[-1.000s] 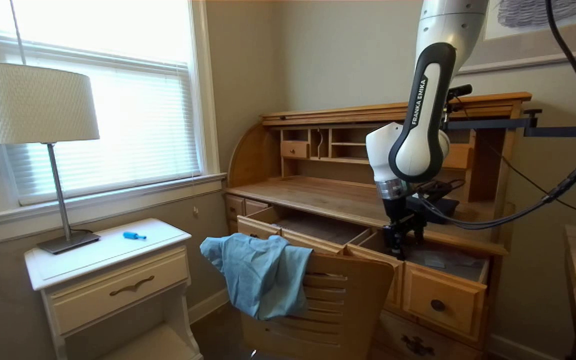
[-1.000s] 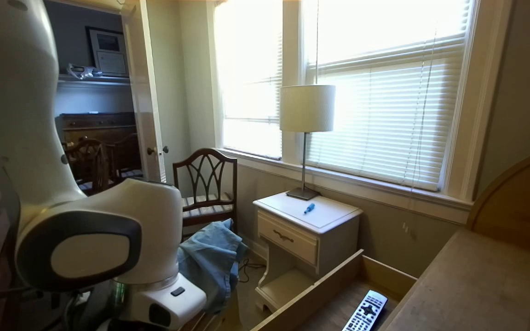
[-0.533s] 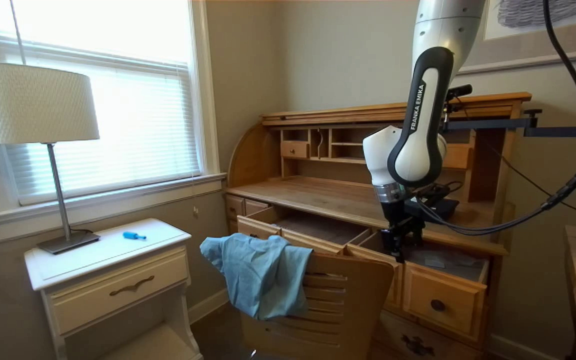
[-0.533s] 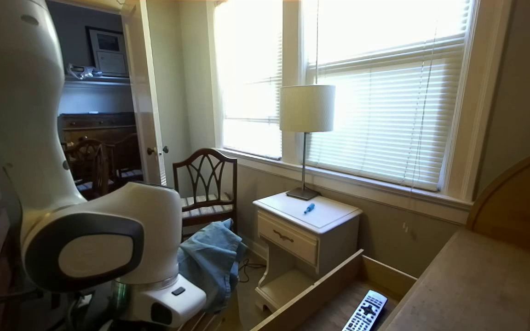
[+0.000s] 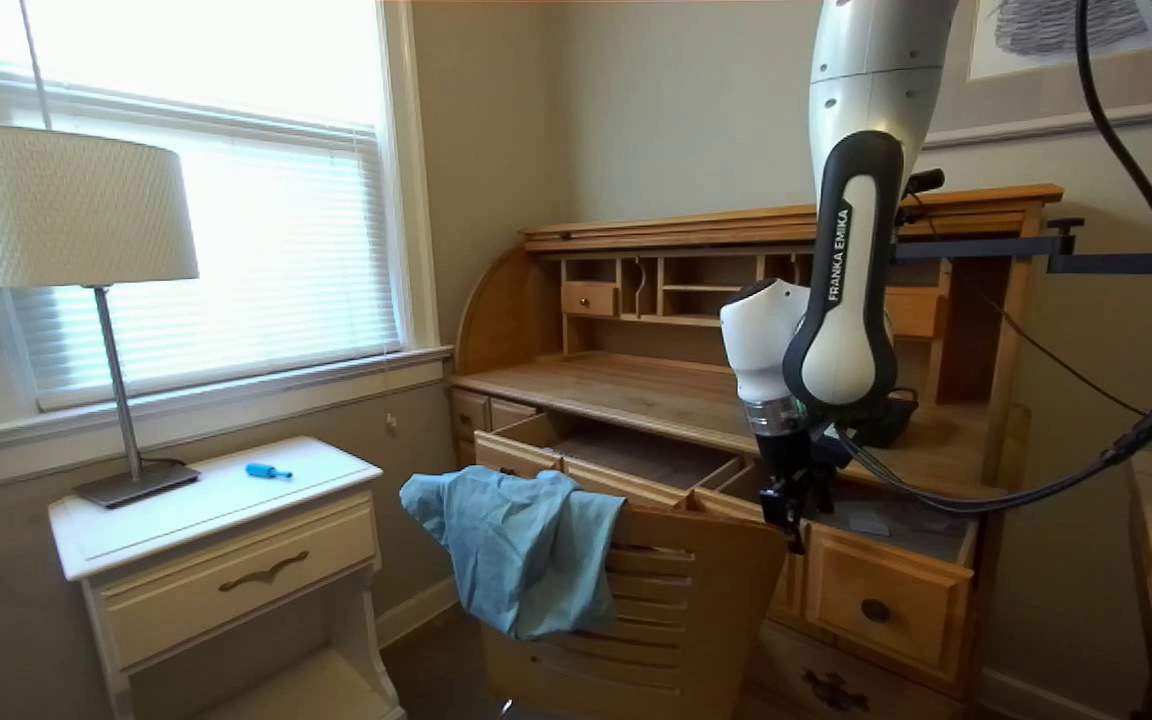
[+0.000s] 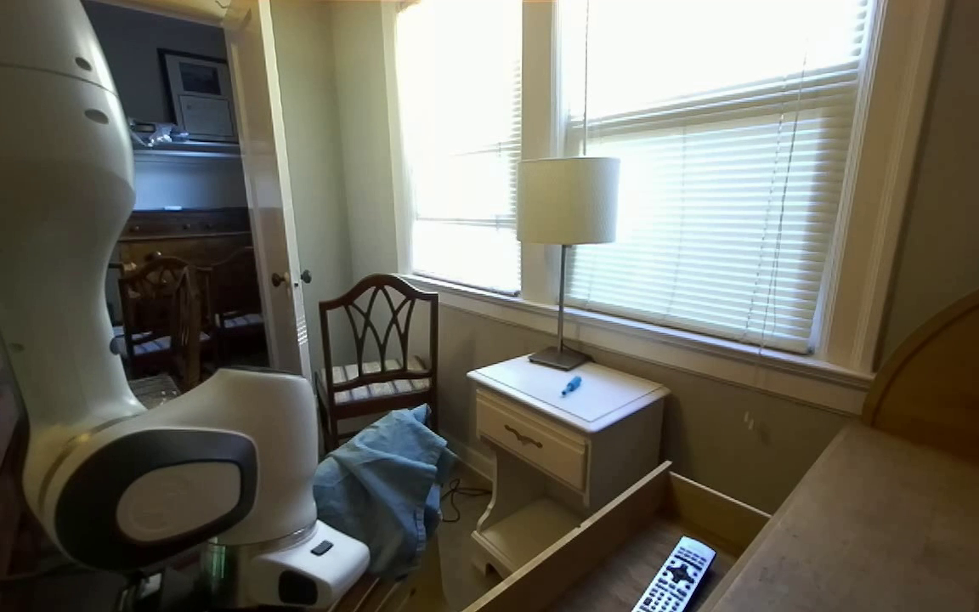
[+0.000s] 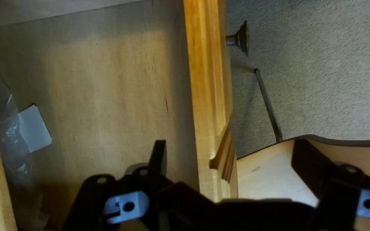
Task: Close the open topmost drawer on the right.
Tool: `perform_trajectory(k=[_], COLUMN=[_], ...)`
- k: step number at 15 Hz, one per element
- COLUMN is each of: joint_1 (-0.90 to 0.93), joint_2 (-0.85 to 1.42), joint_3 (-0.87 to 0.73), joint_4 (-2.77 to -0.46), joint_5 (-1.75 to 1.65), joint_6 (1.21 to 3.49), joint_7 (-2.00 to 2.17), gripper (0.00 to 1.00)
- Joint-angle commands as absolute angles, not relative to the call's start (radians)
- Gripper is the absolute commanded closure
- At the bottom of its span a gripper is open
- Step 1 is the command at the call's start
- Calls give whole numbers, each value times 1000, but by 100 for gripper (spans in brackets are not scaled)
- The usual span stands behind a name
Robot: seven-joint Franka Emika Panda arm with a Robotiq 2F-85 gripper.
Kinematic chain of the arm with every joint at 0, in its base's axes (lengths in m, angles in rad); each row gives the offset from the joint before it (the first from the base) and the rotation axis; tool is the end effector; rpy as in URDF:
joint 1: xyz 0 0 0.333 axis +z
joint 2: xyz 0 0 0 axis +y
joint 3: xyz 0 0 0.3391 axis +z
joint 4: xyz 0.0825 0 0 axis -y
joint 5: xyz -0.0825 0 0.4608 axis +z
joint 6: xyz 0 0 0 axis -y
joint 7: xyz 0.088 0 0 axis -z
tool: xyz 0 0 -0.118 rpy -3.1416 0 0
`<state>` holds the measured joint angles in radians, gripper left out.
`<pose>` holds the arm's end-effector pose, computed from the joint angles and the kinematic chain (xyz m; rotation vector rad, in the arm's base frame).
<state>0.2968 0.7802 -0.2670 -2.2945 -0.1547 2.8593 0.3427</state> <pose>0.4819 -0.0155 -0.0584 2.8737 -0.1486 -0.2289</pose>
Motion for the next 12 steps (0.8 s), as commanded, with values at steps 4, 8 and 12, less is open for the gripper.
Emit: perform_trajectory(k=[4, 8, 12], joint_1=[211, 250, 246], joint_2=[780, 790, 830], joint_3=[-255, -281, -247], joint_4=[-2344, -2319, -2273], joint_5=[-112, -119, -132], joint_6=[2961, 2932, 2965], joint_7=[264, 280, 240], gripper=[0, 0, 0])
